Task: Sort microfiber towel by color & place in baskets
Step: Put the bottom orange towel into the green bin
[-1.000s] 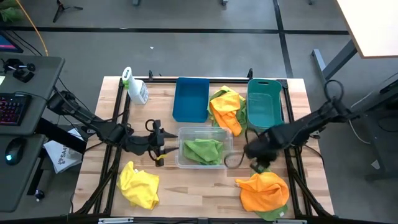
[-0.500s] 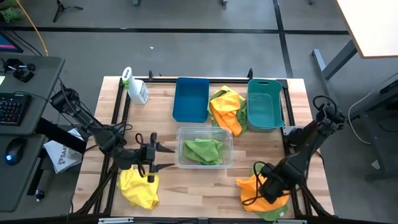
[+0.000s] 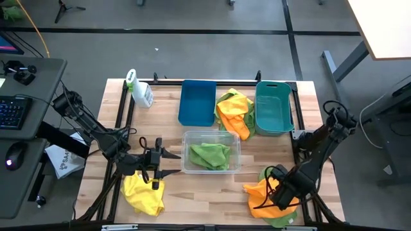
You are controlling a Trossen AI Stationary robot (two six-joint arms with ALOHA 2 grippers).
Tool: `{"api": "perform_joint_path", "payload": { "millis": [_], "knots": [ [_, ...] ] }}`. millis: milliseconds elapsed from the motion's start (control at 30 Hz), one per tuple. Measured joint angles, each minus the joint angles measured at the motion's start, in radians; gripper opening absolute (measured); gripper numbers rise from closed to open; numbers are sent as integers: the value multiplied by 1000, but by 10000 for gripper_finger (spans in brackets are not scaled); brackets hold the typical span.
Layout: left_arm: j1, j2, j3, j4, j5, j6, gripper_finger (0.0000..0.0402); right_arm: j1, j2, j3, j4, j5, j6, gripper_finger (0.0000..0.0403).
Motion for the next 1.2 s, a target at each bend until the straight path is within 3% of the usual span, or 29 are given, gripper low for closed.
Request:
{"api": "perform_joint_path", "payload": {
  "millis": [533, 600, 700, 767, 967, 1100, 1200],
  "knots": [
    [0, 0, 0, 0, -1, -17, 209, 0, 162, -2, 2, -132, -146, 120],
    [0, 0, 0, 0, -3, -15, 209, 0, 170, -2, 3, -147, -150, 103],
    [0, 0, 0, 0, -5, -14, 209, -1, 173, -2, 4, -144, -127, 34],
    [0, -1, 0, 0, -7, -13, 209, -7, 173, -2, 2, -134, -123, 13],
    [0, -1, 0, 39, -10, 47, 209, -44, 162, 65, -53, -21, -184, 5],
    [0, -1, 0, 100, -10, 125, 209, -74, 125, 236, -229, 165, -211, 2],
    [1, -2, 0, 145, -10, 175, 209, -82, 99, 408, -345, 378, -226, 1]
  ]
}}
